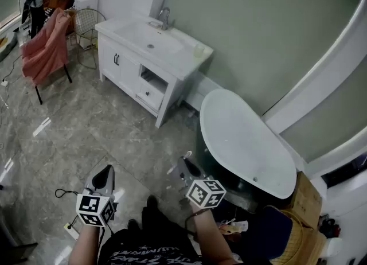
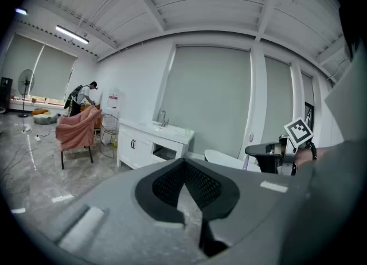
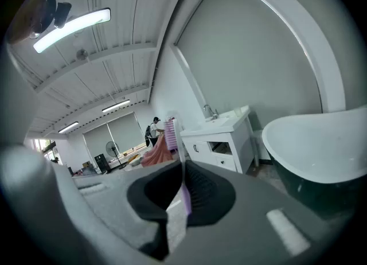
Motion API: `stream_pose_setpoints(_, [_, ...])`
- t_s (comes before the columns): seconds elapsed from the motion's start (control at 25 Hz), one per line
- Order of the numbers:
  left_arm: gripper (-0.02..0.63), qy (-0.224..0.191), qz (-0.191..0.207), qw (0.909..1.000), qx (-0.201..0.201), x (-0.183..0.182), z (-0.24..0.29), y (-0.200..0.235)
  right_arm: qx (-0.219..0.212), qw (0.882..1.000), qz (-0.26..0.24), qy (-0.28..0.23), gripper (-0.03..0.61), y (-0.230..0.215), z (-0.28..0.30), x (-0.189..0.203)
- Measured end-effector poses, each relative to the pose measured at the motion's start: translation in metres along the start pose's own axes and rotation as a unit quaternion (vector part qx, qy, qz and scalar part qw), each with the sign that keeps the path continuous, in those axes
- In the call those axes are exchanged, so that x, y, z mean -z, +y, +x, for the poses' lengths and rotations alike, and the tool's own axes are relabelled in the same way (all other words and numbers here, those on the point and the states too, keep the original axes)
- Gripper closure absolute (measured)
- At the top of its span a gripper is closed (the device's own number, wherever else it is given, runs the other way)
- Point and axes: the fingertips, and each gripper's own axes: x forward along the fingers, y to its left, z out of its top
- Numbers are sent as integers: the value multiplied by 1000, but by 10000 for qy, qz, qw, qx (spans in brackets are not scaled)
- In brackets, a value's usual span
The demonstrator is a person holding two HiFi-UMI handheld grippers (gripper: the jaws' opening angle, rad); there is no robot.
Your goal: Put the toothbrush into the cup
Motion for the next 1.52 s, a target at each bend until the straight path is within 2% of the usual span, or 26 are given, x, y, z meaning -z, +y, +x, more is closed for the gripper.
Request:
stream_pose_setpoints(0.32, [604,-178,238,9996,-2,-21,3,12,-157,9994,-296,-122,557,12,16,-25])
stream_pose_setpoints(0.48, [604,-119,58,9999,-46,-14,-8,16,-200,9993,-314,-90,557,24,13,-17])
stream_pose_setpoints(0.72, [604,-11,-8,10000,-90,5,-21,24,-2,9997,-171,-163,557,20,7,-4])
stream_pose_setpoints(1.0, [604,101,34,9999,-10,5,-6,31,221,9995,-2,-246,557,0,19,-6])
stream_pose_setpoints(1.24, [604,194,80,9997,-156,-10,34,62,264,9991,83,-334,557,-25,73,-30])
stream_pose_setpoints(1.52, [604,221,269,9990,-297,-42,130,94,441,9966,290,-629,557,-91,160,-92])
